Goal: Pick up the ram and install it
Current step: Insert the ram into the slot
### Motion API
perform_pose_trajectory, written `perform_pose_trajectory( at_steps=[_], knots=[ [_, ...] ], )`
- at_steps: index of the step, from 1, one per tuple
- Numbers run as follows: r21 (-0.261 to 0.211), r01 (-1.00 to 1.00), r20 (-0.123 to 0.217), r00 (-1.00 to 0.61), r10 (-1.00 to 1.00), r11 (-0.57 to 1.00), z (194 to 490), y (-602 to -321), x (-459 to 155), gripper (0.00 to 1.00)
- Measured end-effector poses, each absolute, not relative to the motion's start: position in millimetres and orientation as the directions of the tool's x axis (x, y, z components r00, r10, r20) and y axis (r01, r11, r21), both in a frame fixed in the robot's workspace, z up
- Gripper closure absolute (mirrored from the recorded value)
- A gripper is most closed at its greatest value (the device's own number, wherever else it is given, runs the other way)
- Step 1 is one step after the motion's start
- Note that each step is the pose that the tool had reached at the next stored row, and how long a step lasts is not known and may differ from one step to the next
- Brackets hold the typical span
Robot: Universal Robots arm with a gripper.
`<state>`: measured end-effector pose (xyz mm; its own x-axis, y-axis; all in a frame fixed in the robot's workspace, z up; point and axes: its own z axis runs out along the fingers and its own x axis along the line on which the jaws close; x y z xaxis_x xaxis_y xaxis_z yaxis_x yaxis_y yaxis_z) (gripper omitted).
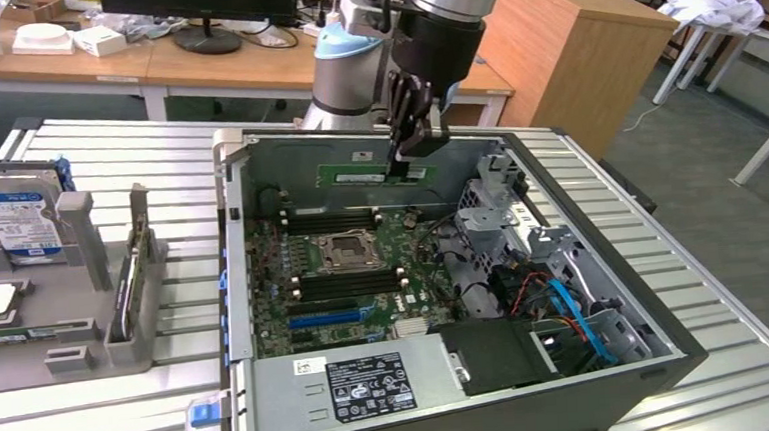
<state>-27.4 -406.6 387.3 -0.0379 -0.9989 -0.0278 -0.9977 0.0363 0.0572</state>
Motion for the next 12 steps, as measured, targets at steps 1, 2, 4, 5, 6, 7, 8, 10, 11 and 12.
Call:
perform_pose_trajectory(
  at_steps=[1,2,4,5,6,7,8,10,11,12],
  knots=[
    [0.062,-0.997,-0.026,-0.038,-0.999,0.036,387,-407,-27,0.88],
    [0.064,-0.997,-0.024,-0.038,-0.999,0.037,385,-407,-27,0.88],
    [0.065,-0.997,-0.021,-0.038,-0.999,0.037,383,-407,-27,0.88],
    [0.065,-0.997,-0.018,-0.038,-0.999,0.037,382,-407,-27,0.88],
    [0.065,-0.997,-0.016,-0.038,-0.999,0.037,381,-407,-27,0.88],
    [0.065,-0.997,-0.015,-0.038,-0.999,0.037,379,-407,-27,0.88],
    [0.065,-0.997,-0.014,-0.038,-0.999,0.037,378,-407,-27,0.88],
    [0.065,-0.997,-0.011,-0.038,-0.999,0.037,375,-407,-27,0.88],
    [0.065,-0.997,-0.010,-0.038,-0.999,0.037,373,-407,-27,0.88],
    [0.065,-0.997,-0.008,-0.038,-0.999,0.037,372,-407,-27,0.88]
  ],
)
